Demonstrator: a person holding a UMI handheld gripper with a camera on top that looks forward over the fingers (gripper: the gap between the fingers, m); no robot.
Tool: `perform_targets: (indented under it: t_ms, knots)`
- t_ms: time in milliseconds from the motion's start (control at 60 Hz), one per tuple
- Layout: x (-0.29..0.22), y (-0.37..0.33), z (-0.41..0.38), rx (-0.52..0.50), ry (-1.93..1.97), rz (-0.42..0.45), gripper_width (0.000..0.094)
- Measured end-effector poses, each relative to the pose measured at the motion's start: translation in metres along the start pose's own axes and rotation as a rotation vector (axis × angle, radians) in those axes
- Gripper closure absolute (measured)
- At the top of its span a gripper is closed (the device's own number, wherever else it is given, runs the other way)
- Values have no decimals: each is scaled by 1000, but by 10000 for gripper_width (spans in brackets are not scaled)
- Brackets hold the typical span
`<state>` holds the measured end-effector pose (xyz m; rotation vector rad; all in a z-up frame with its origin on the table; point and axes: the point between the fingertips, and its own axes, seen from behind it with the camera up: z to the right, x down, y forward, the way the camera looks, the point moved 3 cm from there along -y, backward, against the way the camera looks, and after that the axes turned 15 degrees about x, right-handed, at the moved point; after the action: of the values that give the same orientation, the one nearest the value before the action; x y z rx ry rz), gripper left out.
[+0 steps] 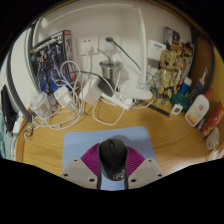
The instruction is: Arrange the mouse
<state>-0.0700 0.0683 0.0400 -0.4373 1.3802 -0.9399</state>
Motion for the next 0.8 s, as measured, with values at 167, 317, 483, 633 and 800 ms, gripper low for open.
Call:
perform_targets:
  t_ms: [167, 317, 483, 633, 800]
  knots:
    - [22, 18, -6, -36, -34, -13, 627]
    - [22, 19, -7, -44, -68, -10, 532]
    - [20, 14, 0, -25, -82, -48, 310]
    - [10, -24, 6, -40, -93, -19, 78]
    - [0, -99, 23, -17, -82, 24, 76]
